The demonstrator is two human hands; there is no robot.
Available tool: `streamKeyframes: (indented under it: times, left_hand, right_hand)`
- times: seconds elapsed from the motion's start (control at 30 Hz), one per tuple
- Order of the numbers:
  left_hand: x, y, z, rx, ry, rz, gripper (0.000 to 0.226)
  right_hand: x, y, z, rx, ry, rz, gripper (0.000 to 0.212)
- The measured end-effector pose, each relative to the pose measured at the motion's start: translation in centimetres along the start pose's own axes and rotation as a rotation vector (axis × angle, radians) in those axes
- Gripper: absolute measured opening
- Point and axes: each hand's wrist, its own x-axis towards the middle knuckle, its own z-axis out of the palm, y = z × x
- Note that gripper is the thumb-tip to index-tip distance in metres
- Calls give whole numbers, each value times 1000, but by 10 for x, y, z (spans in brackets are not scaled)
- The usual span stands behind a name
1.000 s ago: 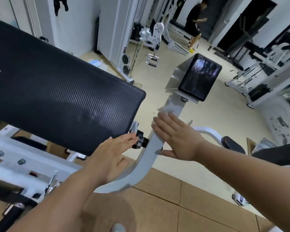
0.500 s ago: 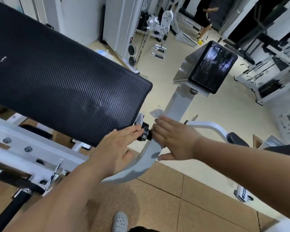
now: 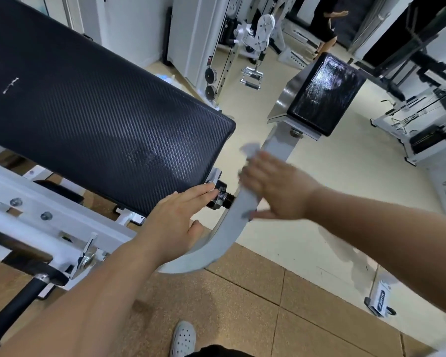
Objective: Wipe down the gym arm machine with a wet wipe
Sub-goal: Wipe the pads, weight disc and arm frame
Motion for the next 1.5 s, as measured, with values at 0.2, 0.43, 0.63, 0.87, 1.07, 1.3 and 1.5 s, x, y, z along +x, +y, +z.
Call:
streamKeyframes:
  times: [0.2, 0.43, 0.63, 0.87, 1.07, 1.3, 1.5]
  left_hand:
    - [-6, 9, 10, -51, 7, -97, 74]
    - [-41, 4, 13, 58, -25, -216, 88]
    - [-42, -2, -3, 213, -67, -280, 87]
    - [-19, -51, -38, 385, -190, -235, 86]
    - [9, -85, -43, 499, -338, -132, 91]
    - [5, -102, -43, 452, -341, -119, 88]
    - [2, -109, -43, 420, -334, -92, 91]
  right_hand:
    - [8, -30, 12, 66, 186, 217, 62]
    - [21, -45, 20, 363, 545, 118, 31]
    - [60, -77, -15, 768, 651, 264, 34]
    - [71, -83, -26, 545, 36, 237, 84]
    - [100, -61, -58, 540, -465, 310, 121]
    - [70, -80, -74, 389, -385, 163, 99]
    - [122, -74, -64, 276, -671, 118, 92]
